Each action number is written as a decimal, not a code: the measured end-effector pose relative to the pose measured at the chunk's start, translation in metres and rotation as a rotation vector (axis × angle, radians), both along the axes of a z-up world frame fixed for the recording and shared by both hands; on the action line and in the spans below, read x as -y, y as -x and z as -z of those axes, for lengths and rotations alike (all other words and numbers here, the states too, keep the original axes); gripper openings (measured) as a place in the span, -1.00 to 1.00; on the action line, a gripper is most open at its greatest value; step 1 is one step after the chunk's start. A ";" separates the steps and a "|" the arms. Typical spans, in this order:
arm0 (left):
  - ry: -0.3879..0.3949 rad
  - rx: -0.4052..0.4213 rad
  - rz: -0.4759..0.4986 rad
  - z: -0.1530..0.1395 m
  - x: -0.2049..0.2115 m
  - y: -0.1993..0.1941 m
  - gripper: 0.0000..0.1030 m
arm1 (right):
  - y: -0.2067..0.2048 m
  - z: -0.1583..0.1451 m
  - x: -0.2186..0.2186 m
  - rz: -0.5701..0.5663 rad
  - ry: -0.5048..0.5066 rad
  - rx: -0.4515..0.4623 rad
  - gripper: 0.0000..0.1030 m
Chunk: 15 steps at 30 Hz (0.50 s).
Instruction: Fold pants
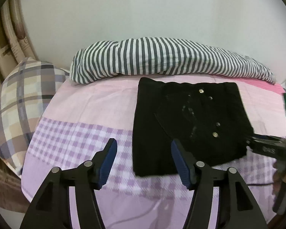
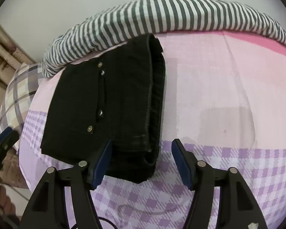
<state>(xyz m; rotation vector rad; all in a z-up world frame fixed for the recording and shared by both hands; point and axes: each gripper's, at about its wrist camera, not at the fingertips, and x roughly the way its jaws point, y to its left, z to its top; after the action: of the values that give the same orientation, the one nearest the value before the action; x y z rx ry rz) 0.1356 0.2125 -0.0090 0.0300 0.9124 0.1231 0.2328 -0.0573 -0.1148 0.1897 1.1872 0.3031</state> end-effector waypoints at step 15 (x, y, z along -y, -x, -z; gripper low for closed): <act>-0.003 0.021 -0.020 -0.001 0.009 0.037 0.43 | 0.045 -0.052 -0.042 -0.049 0.138 0.201 0.74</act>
<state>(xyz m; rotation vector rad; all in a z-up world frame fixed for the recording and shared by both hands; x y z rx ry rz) 0.0983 0.2038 -0.0077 0.0224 0.8917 0.1436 0.1874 -0.0152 -0.0624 0.0089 1.0105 0.2749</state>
